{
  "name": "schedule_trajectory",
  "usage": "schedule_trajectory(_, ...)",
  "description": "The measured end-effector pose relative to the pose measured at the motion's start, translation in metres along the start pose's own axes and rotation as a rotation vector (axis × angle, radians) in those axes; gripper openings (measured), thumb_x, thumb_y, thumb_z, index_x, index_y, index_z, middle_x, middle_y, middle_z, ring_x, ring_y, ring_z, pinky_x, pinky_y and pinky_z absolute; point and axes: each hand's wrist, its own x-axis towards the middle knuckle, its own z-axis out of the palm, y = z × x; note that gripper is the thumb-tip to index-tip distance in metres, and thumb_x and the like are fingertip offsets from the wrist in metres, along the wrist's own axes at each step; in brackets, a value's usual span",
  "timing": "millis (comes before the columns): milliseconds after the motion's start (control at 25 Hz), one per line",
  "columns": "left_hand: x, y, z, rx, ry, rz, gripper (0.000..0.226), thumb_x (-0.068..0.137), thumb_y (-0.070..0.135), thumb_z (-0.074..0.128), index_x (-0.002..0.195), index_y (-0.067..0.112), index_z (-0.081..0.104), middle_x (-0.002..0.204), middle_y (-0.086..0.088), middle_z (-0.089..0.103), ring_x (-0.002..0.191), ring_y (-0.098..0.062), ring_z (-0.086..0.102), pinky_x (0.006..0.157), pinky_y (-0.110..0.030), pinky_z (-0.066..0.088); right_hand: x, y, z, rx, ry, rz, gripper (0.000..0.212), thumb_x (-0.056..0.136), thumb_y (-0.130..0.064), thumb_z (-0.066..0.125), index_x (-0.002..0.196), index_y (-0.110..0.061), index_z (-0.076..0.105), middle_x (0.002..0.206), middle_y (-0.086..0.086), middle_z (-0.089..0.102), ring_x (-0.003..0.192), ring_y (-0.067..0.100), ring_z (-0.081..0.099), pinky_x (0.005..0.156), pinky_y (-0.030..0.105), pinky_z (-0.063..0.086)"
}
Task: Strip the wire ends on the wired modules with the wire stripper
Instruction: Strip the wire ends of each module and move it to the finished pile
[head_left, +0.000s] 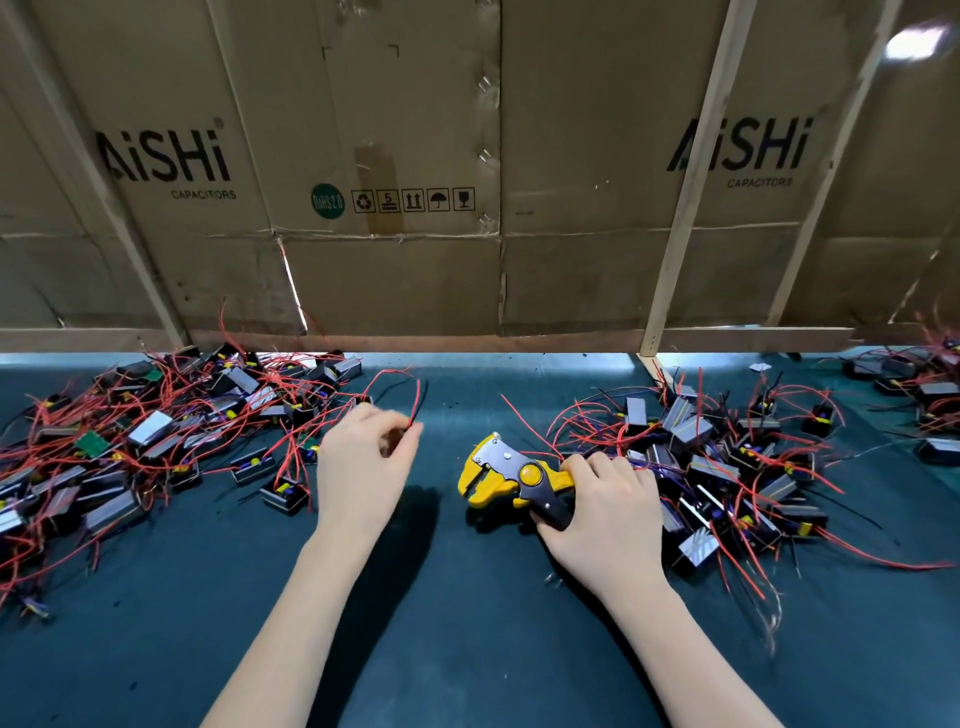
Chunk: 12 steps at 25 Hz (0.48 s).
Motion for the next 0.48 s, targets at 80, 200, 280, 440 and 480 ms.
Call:
schedule_trajectory(80,0.013,0.035,0.004,-0.061,-0.003,0.151,0.009,0.084,0.019,0.075,0.077,0.012,0.075,0.073,-0.002,0.064,0.068,-0.023,0.06,0.07,-0.037,0.05,0.002,-0.002,-0.001,-0.004,-0.014,-0.008,0.048,0.054,-0.049,0.083,0.08,-0.014,0.065,0.076,0.004,0.062,0.074,0.032,0.06,0.068,0.04,0.043)
schedule_trajectory(200,0.026,0.101,0.03,-0.078,-0.111,0.343,0.013,0.086,0.022,0.071,0.081,0.012,0.076,0.076,-0.005,0.066,0.073,-0.025,0.062,0.069,-0.037,0.049,0.002,-0.002,-0.001,-0.002,-0.046,-0.006,0.048,0.052,-0.048,0.083,0.08,-0.015,0.065,0.077,0.006,0.063,0.075,0.032,0.061,0.067,0.041,0.043)
schedule_trajectory(280,0.026,0.144,0.053,-0.203,-0.25,0.362,0.016,0.088,0.016,0.068,0.1,0.008,0.075,0.092,-0.012,0.07,0.087,-0.028,0.065,0.08,-0.039,0.052,0.002,-0.001,-0.003,0.046,-0.043,0.026,0.044,0.05,-0.043,0.085,0.077,-0.015,0.066,0.074,0.007,0.064,0.073,0.033,0.062,0.066,0.041,0.045)
schedule_trajectory(440,0.011,0.178,0.073,-0.352,-0.709,0.338,0.084,0.087,0.024,0.072,0.154,0.008,0.023,0.155,-0.011,0.034,0.143,-0.021,0.03,0.117,-0.029,0.025,0.001,0.001,-0.003,0.11,0.028,0.035,0.027,0.052,-0.031,0.077,0.069,-0.011,0.068,0.065,0.011,0.067,0.068,0.036,0.066,0.067,0.041,0.05)
schedule_trajectory(480,0.009,0.173,0.071,-0.318,-0.731,0.381,0.092,0.086,0.029,0.074,0.155,0.011,0.016,0.159,-0.007,0.027,0.146,-0.018,0.022,0.118,-0.029,0.019,0.001,0.001,-0.003,0.086,0.003,0.042,0.035,0.052,-0.034,0.082,0.075,-0.01,0.071,0.071,0.012,0.069,0.074,0.036,0.068,0.072,0.043,0.052)
